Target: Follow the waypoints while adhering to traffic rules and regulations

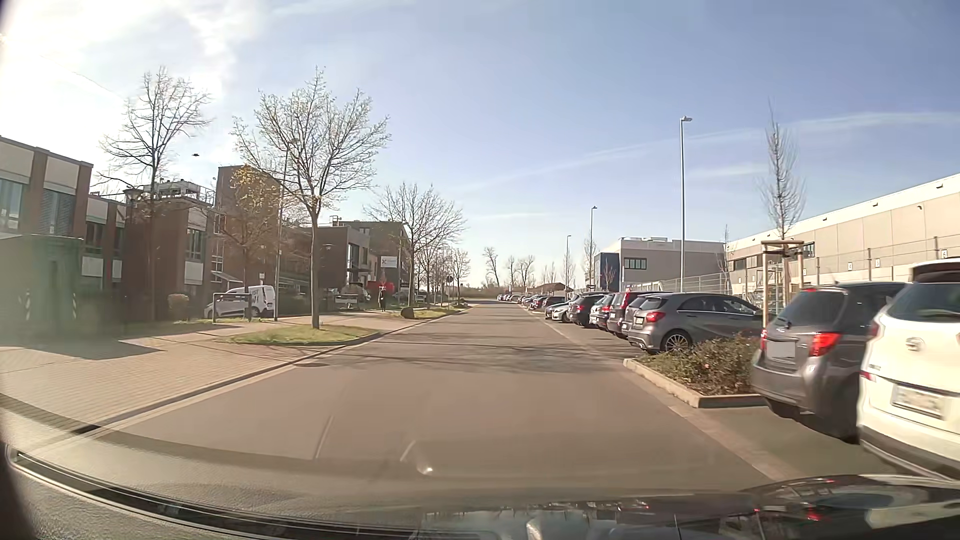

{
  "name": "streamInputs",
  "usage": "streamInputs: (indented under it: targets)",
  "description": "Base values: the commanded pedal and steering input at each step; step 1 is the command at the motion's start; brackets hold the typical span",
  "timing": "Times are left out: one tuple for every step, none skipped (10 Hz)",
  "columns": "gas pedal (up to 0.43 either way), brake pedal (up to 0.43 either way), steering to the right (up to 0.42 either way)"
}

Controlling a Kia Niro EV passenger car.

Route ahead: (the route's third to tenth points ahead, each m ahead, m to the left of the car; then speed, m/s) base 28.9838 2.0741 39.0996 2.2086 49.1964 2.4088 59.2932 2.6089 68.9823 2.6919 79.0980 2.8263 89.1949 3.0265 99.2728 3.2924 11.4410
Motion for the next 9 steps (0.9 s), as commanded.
streamInputs:
  targets:
    - [0.169,0.000,0.000]
    - [0.169,0.000,0.000]
    - [0.169,0.000,0.000]
    - [0.169,0.000,0.000]
    - [0.169,0.000,0.000]
    - [0.169,0.000,0.000]
    - [0.169,0.000,0.000]
    - [0.169,0.000,0.000]
    - [0.169,0.000,0.000]
